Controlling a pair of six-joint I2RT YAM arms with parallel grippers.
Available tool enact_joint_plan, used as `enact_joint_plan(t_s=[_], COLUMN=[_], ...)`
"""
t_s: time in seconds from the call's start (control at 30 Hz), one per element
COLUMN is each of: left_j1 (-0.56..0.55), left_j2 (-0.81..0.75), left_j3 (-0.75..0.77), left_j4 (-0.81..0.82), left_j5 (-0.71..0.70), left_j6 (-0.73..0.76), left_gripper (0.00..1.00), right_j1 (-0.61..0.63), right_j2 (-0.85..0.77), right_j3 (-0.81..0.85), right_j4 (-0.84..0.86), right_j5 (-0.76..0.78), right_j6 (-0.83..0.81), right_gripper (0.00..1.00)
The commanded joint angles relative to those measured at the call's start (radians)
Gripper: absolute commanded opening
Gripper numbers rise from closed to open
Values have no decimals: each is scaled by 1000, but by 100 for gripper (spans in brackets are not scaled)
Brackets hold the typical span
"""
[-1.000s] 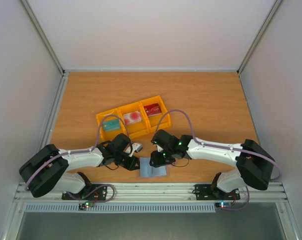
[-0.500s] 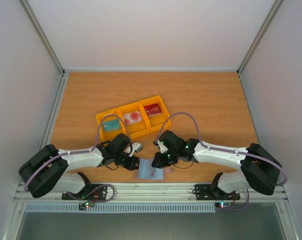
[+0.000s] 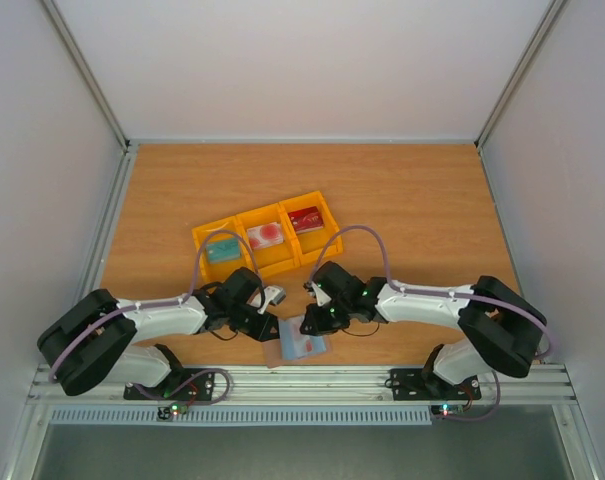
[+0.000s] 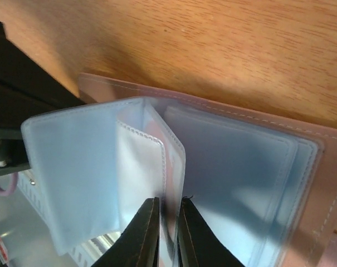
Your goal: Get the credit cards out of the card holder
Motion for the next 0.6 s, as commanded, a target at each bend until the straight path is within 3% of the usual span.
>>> enact_joint_plan(t_s=[0.0, 0.27, 0.47, 0.57], left_j1=[-5, -4, -4, -5], left_j2=[-23, -22, -31, -44], left_j3=[-13, -13, -14, -11], left_j4=[42, 47, 43, 34], left_j5=[-2, -2, -4, 1], left_j6=[0, 3, 4, 10], left_gripper=[0, 0, 0, 0], right_j1=[0, 1, -1, -10], right_j2=[46, 62, 32, -17], right_j3=[25, 27, 14, 3], right_j4=[37, 148, 186, 136], right_j5=[-3, -97, -135, -118], right_j6=[10, 24, 36, 39], right_gripper=[13, 20, 2, 1])
